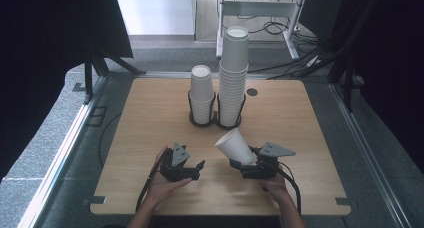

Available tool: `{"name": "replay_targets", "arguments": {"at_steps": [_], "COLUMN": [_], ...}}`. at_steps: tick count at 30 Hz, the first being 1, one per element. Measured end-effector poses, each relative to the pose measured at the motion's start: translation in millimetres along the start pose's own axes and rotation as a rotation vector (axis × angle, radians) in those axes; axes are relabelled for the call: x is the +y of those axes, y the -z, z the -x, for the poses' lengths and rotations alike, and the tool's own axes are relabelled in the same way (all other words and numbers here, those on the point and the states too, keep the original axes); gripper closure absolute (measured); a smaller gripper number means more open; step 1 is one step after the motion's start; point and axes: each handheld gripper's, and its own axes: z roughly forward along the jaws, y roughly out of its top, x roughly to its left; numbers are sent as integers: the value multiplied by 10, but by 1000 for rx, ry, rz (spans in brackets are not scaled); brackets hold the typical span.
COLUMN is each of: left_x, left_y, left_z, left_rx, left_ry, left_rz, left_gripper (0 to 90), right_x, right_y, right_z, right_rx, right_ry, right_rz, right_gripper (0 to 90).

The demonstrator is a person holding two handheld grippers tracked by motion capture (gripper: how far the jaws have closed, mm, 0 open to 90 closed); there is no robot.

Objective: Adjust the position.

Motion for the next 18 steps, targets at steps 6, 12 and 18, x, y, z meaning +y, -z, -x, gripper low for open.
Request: {"name": "replay_targets", "arguments": {"at_steps": [6, 12, 18], "left_x": [-9, -16, -10], "left_y": [49, 65, 101], "left_z": [-27, -103, -164], "left_rx": [-60, -82, -80], "left_ry": [66, 143, 198], "left_rz": [13, 22, 53], "left_gripper": [164, 164, 187], "right_x": [7, 0, -37], "right_y": [-30, -35, -53], "right_z": [-65, -83, -83], "right_rx": [20, 14, 8], "right_ry": [-1, 4, 0], "right_rz": [44, 88, 97], "right_gripper": [219, 219, 219]}}
